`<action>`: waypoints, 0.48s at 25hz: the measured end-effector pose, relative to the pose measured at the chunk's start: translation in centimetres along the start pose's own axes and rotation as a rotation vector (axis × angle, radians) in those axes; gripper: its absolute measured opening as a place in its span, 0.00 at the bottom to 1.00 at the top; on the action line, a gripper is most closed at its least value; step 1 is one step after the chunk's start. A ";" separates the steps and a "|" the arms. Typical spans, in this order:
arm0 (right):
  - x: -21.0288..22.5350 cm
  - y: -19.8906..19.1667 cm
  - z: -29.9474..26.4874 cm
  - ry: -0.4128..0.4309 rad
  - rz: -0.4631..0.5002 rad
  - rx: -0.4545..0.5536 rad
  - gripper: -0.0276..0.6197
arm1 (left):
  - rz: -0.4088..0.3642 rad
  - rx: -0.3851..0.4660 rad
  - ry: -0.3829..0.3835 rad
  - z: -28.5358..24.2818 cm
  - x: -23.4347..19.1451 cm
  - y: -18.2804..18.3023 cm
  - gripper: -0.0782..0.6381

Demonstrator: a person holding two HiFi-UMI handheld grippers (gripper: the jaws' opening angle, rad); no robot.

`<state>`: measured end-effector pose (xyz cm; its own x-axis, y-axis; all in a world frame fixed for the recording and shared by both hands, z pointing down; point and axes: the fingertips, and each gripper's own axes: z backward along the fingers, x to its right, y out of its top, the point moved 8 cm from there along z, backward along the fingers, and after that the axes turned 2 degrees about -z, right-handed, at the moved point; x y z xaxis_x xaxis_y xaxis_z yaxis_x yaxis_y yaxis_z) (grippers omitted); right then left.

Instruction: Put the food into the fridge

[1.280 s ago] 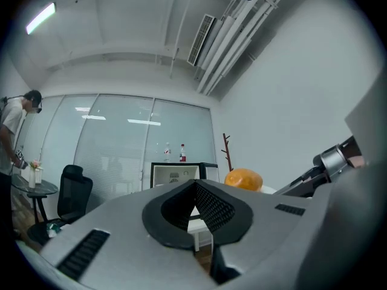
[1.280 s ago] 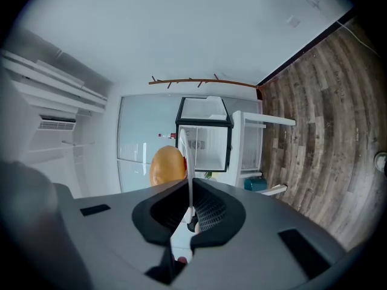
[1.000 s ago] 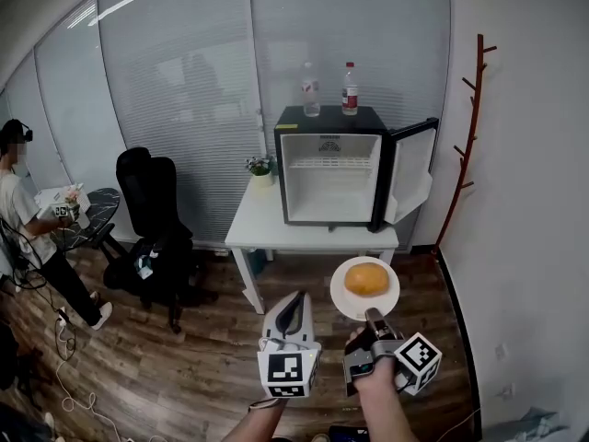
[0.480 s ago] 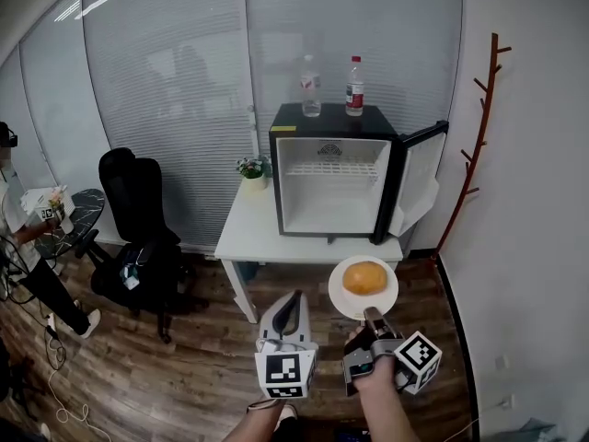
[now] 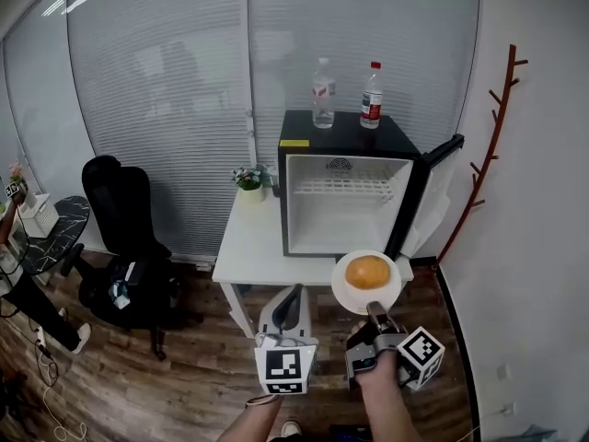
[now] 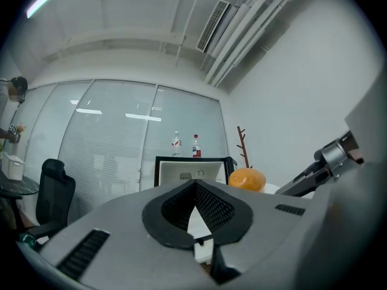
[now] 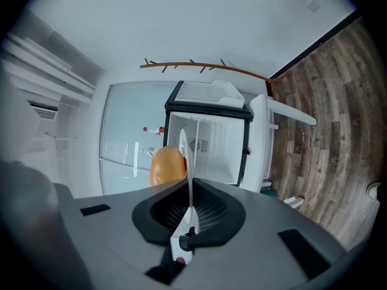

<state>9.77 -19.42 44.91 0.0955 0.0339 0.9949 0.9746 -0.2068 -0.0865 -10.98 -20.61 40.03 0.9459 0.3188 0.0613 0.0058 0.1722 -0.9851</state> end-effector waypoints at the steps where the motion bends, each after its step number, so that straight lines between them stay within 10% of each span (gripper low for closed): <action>1: -0.1 -0.1 -0.7 -0.002 0.001 0.007 0.10 | 0.000 0.001 -0.007 -0.6 -0.5 -0.2 0.15; 12: 0.8 2.2 -7.6 -0.011 -0.017 0.044 0.10 | 0.011 -0.006 -0.055 -8.0 -1.7 -2.7 0.15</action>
<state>10.41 -27.22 45.89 0.0804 0.0483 0.9956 0.9840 -0.1629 -0.0716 -9.99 -29.06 41.31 0.9265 0.3716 0.0590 -0.0025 0.1628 -0.9867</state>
